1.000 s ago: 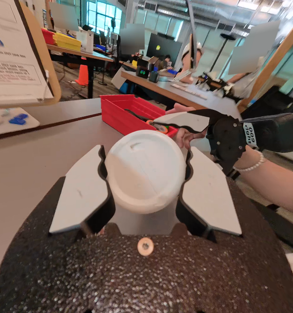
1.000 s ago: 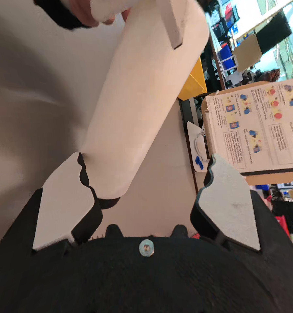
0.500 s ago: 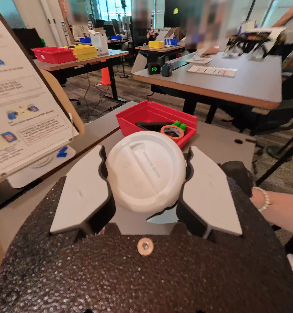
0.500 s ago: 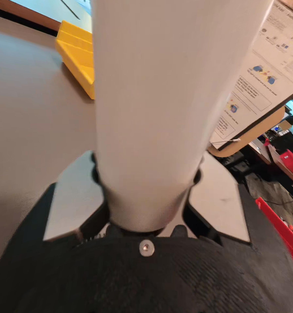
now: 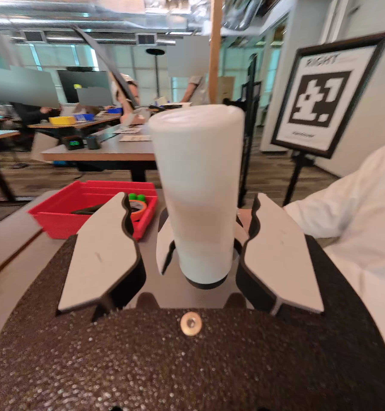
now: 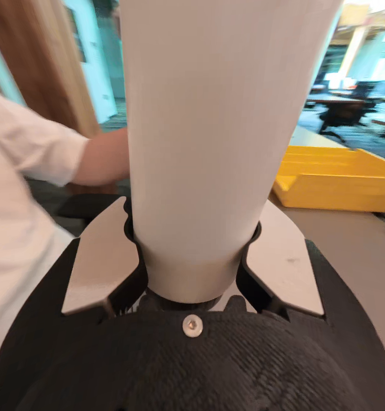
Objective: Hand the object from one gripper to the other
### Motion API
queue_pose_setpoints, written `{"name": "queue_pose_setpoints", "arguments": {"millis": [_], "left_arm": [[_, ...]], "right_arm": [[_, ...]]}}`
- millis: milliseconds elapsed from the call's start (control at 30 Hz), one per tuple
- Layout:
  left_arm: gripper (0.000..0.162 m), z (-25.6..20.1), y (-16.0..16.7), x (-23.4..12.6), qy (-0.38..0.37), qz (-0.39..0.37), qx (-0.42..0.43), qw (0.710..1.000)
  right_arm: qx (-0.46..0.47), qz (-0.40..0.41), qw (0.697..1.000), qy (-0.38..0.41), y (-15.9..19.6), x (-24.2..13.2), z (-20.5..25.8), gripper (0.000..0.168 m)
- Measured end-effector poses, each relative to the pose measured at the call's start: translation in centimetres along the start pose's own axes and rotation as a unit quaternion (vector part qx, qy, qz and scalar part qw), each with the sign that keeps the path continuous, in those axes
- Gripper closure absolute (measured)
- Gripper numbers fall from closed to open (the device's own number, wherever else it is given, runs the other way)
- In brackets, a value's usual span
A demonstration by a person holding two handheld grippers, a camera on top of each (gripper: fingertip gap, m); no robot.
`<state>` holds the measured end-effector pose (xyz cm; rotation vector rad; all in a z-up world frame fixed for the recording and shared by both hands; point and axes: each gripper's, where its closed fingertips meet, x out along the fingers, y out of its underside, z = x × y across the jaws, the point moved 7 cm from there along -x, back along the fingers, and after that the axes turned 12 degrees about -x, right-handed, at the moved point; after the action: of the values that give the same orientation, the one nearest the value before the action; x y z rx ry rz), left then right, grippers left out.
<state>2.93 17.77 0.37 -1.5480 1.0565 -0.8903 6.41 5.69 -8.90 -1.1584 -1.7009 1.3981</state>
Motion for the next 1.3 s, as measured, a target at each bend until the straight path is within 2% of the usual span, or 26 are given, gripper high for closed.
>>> {"name": "queue_pose_setpoints", "arguments": {"millis": [133, 267, 333, 433, 500, 567, 633, 733, 900, 1067, 1133, 1167, 1300], "left_arm": [[0.066, 0.5, 1.6, 0.6, 0.105, -0.003, -0.025, 0.994], [0.063, 0.3, 2.9, 2.0, 0.206, 0.005, -0.044, 0.978], [0.073, 0.3, 3.2, 2.6, 0.228, 0.000, -0.039, 0.973], [0.074, 0.8, 3.6, 3.2, 0.215, -0.019, -0.045, 0.975], [0.074, 1.4, 3.7, 3.1, 0.169, -0.028, -0.046, 0.984], [0.075, 2.5, 3.6, 2.7, 0.072, -0.030, -0.017, 0.997], [0.075, 4.3, 2.9, 2.0, -0.072, -0.046, -0.037, 0.996], [0.075, 4.7, 1.0, 0.9, -0.194, -0.118, -0.058, 0.972], [0.075, 3.4, -0.8, 0.7, -0.373, -0.195, -0.040, 0.906], [0.075, 2.4, -0.6, 1.4, -0.391, -0.236, -0.087, 0.885], [0.074, 2.5, -0.2, 1.5, -0.393, -0.231, -0.100, 0.885], [0.074, 2.4, -0.1, 1.5, -0.392, -0.226, -0.100, 0.886], [0.075, 1.8, -0.1, 1.5, -0.381, -0.190, -0.064, 0.903]], "right_arm": [[0.042, -0.011, 0.992, -0.116, -0.4, 0.4, 1.5, 0.065], [0.082, -0.021, 0.979, -0.187, 0.0, 1.1, 2.2, 0.065], [0.099, -0.013, 0.975, -0.200, 0.4, 1.5, 2.3, 0.065], [0.096, -0.001, 0.976, -0.196, 1.1, 1.6, 2.0, 0.065], [0.107, 0.020, 0.982, -0.152, 1.8, 1.2, 1.1, 0.069], [0.092, 0.033, 0.994, -0.042, 2.5, 0.4, -0.9, 0.079], [0.053, 0.040, 0.995, 0.070, 2.4, -0.7, -2.5, 0.066], [-0.022, 0.051, 0.973, 0.226, 2.2, -1.5, -3.6, 0.053], [-0.125, 0.062, 0.919, 0.368, 2.3, 0.3, -3.2, 0.049], [-0.193, 0.083, 0.870, 0.447, 2.6, 2.2, -3.2, 0.053], [-0.215, 0.051, 0.839, 0.498, 1.8, 1.5, -3.1, 0.069], [-0.230, 0.045, 0.836, 0.496, 1.6, 1.3, -2.9, 0.076], [-0.223, 0.080, 0.856, 0.460, 1.9, 0.8, -3.2, 0.081]]}}
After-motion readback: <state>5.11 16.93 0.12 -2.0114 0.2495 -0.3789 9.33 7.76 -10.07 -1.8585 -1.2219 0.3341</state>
